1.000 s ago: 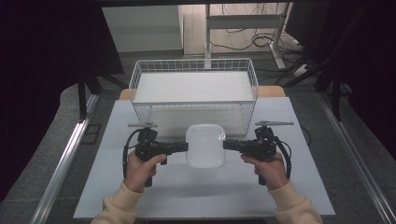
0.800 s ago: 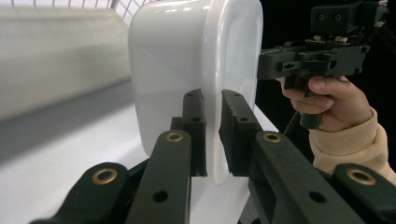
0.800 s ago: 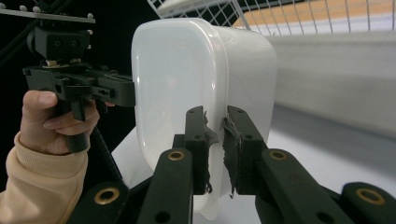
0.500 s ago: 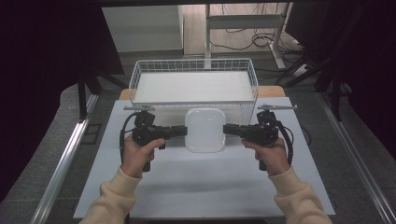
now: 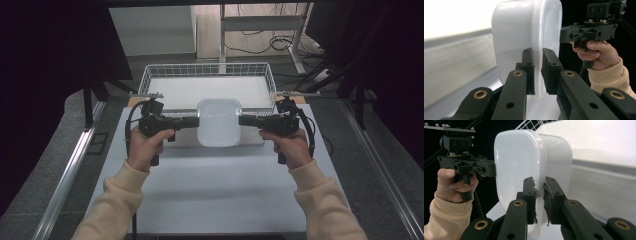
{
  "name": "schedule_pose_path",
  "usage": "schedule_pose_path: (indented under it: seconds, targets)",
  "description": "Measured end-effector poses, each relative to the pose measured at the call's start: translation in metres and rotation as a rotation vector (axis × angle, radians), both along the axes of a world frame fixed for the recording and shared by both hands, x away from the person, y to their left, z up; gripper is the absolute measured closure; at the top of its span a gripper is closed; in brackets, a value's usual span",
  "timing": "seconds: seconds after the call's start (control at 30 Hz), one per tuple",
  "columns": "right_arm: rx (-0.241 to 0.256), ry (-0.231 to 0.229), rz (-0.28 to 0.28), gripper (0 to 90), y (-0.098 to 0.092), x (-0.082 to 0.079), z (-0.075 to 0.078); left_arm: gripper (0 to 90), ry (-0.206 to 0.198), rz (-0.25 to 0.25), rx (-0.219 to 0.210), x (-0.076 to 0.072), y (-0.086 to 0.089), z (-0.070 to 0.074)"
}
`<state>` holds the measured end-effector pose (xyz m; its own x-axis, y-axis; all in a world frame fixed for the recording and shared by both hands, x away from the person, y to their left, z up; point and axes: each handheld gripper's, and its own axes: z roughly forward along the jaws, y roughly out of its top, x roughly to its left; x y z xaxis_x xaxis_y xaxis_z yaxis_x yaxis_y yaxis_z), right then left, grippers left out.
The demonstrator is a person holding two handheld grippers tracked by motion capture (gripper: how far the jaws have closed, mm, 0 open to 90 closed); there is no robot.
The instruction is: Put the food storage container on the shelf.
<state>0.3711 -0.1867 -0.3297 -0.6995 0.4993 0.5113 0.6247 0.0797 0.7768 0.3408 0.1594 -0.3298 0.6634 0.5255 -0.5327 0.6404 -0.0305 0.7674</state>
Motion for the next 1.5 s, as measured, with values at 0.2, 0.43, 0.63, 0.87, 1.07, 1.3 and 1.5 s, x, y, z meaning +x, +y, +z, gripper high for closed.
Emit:
schedule_pose_path:
  seconds: [0.2,0.43,0.63,0.87,1.07,1.3,1.5]
  targets:
    - [-0.009,-0.026,-0.004,80.1,0.006,0.016,0.022,81.0,-0.016,0.004,0.001,0.014,0.004,0.016]
    - [-0.014,-0.037,-0.001,80.3,0.011,0.026,0.037,80.9,-0.03,0.009,0.001,0.026,0.01,0.028]
    - [-0.021,-0.044,0.001,80.5,0.018,0.032,0.048,80.5,-0.032,0.028,0.004,0.033,0.015,0.037]
    - [-0.014,-0.037,0.004,80.5,0.021,0.043,0.058,80.5,-0.039,0.035,0.005,0.043,0.018,0.05]
    - [-0.007,-0.023,0.006,80.5,0.022,0.058,0.065,80.6,-0.038,0.034,0.016,0.055,0.019,0.061]
    - [-0.02,0.008,-0.002,80.4,0.026,0.079,0.072,80.7,-0.001,0.038,-0.004,0.081,0.022,0.061]
    - [-0.052,0.077,-0.014,80.4,0.032,0.107,0.063,80.4,0.074,0.045,-0.009,0.104,0.025,0.046]
